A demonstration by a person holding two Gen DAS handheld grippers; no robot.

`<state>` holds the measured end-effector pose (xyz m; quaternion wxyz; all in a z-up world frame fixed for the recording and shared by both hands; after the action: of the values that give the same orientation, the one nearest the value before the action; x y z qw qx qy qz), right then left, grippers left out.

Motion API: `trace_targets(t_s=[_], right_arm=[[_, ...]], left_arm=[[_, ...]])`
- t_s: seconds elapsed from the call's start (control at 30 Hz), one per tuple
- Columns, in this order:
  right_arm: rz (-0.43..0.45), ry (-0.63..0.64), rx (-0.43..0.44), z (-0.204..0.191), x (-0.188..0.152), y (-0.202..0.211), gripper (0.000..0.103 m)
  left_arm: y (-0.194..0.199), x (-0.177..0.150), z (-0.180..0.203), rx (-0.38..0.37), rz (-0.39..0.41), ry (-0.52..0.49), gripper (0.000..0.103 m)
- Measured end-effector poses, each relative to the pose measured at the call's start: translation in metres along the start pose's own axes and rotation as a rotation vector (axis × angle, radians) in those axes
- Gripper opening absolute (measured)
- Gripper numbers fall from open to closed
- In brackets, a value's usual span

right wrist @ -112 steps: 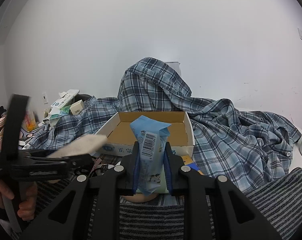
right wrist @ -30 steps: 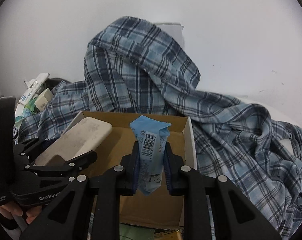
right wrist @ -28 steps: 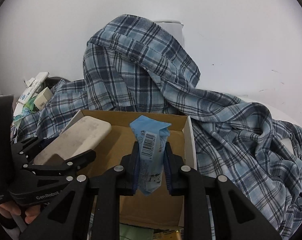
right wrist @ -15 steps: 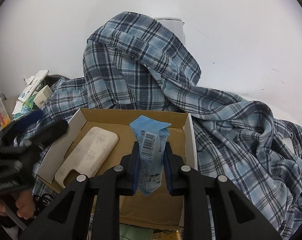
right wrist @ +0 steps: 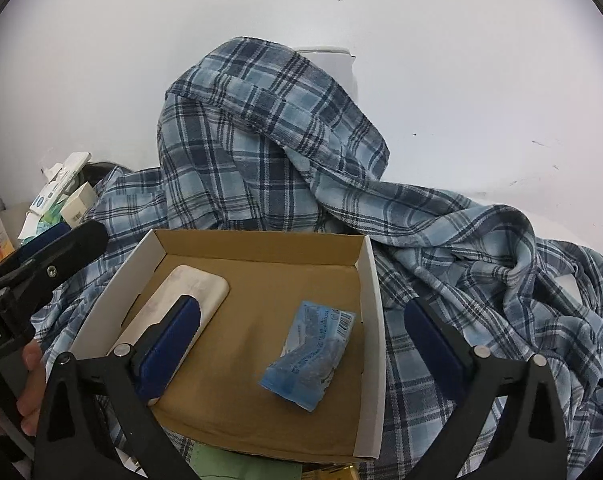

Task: Organize soft objects
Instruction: 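Lower the phone case and packet into the box and open both tools, then lift both tools away from the box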

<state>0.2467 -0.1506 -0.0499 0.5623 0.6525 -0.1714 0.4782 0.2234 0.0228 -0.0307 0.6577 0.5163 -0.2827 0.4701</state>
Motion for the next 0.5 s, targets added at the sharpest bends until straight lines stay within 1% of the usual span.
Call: trace_targets(t_s=[0.17,0.27,0.5], right_arm=[[-0.006,-0.013,-0.006,0.0025,0.0002,-0.0007,0.102],[-0.004,-0.015,-0.015,0.0027,0.0000,0.0007,0.102],[0.000,-0.014,-0.017,0.0032,0.0000,0.0009,0.102]], left_arm=[[0.0010,-0.0017,0.0034,0.003,0.004,-0.025,0.103],[0.0038,-0.0019,0.0044,0.009,0.025,-0.035,0.103],[0.0068,-0.0017,0.0077,-0.002,0.024,-0.049,0.103]])
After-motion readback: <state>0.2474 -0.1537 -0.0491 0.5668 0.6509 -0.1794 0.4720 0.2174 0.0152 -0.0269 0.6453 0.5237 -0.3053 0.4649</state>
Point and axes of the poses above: each gripper's, at about its wrist camera, not at the fingertips, and y roughly against the way its jaws point, z to its right, x to its top, the point moved 1 cm from there along -y, roughly the way its jaws point, and after that the axes turned 12 degrees about y, right-handed, at the moved point
